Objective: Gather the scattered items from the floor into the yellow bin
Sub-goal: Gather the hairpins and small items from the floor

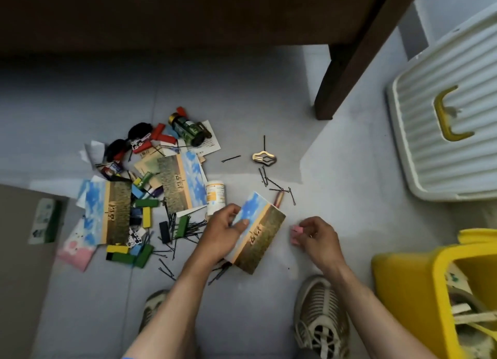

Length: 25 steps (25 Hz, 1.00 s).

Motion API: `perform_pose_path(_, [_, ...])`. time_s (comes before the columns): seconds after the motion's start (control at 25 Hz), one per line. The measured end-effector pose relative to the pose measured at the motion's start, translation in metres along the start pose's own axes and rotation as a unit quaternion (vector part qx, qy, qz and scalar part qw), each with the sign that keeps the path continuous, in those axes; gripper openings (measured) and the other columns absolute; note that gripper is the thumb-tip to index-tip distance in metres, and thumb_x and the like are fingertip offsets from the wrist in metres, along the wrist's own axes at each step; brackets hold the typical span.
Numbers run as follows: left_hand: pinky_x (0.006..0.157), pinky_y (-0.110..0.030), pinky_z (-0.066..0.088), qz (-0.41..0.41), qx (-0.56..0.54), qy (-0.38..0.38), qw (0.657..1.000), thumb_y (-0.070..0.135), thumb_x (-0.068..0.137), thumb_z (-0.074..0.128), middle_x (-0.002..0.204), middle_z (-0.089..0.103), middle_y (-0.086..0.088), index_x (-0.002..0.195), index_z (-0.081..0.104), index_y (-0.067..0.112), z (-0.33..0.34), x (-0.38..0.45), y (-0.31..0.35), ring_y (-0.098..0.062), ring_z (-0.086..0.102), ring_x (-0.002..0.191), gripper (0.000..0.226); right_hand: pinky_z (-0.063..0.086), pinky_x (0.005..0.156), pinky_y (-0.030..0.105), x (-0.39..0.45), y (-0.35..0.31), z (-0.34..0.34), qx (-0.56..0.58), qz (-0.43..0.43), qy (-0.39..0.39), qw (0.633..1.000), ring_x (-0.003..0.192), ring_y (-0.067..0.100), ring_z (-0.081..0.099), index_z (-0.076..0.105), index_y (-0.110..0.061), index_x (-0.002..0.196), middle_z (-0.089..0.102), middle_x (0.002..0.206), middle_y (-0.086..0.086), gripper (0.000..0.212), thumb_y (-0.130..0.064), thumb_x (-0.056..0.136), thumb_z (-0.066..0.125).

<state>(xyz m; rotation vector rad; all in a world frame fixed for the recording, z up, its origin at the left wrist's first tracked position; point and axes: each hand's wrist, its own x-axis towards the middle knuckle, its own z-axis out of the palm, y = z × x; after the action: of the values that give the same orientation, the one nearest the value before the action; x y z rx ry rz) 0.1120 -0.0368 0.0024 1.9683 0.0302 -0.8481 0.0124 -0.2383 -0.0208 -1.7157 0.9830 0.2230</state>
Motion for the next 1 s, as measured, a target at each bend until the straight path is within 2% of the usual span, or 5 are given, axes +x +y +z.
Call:
perform_pose_path(0.16, [0.065, -0.014, 0.051, 0.000, -0.201, 0.049, 0.978, 0.006, 0.096, 0.055, 0.081, 0.073, 0.016, 0.094, 0.067, 0.028, 0.002, -0.015, 0.060, 0.002, 0.067, 0.073, 0.025, 0.053, 0.053, 0.024, -0.035, -0.040, -0.030, 0.197, -0.033, 0.070, 0.977, 0.057, 0.011, 0.064, 0.068, -0.008, 0.095, 0.064, 0.071, 0.007, 0.014, 0.002, 0.085, 0.068])
perform_pose_path(0.4, [0.049, -0.024, 0.053, 0.091, -0.231, -0.094, 0.964, 0.005, 0.095, 0.056, 0.073, 0.075, 0.002, 0.096, 0.063, 0.018, 0.109, -0.091, 0.170, -0.010, 0.070, 0.061, 0.015, 0.055, 0.060, 0.024, -0.146, -0.045, -0.162, 0.320, -0.146, 0.273, 0.895, 0.069, 0.011, 0.066, 0.071, -0.018, 0.090, 0.073, 0.076, -0.002, 0.011, -0.010, 0.084, 0.073])
perform_pose_path(0.6, [0.063, -0.016, 0.055, 0.140, -0.069, -0.269, 0.950, 0.028, 0.099, 0.053, 0.085, 0.073, 0.012, 0.103, 0.068, 0.019, 0.199, -0.142, 0.201, -0.003, 0.068, 0.075, 0.018, 0.055, 0.069, 0.036, -0.200, 0.014, -0.231, 0.003, -0.055, 0.435, 0.899, 0.083, 0.018, 0.064, 0.068, -0.028, 0.087, 0.069, 0.090, -0.007, 0.002, -0.030, 0.087, 0.069])
perform_pose_path(0.68, [0.071, -0.005, 0.047, 0.200, 0.048, -0.271, 0.940, 0.037, 0.098, 0.052, 0.095, 0.067, 0.019, 0.114, 0.068, 0.021, 0.208, -0.144, 0.195, 0.009, 0.062, 0.083, 0.028, 0.052, 0.074, 0.034, -0.203, 0.022, -0.237, -0.148, -0.029, 0.411, 0.899, 0.090, 0.018, 0.058, 0.069, -0.027, 0.095, 0.065, 0.099, -0.004, 0.009, -0.033, 0.089, 0.064])
perform_pose_path(1.0, [0.080, -0.023, 0.050, 0.127, 0.002, -0.057, 0.990, 0.023, 0.092, 0.060, 0.101, 0.067, 0.002, 0.119, 0.065, 0.021, 0.115, -0.100, 0.138, -0.011, 0.064, 0.092, 0.028, 0.040, 0.062, 0.009, -0.150, -0.046, -0.145, -0.091, -0.153, 0.162, 0.971, 0.067, -0.004, 0.056, 0.071, -0.025, 0.091, 0.067, 0.085, -0.011, 0.009, -0.020, 0.084, 0.071])
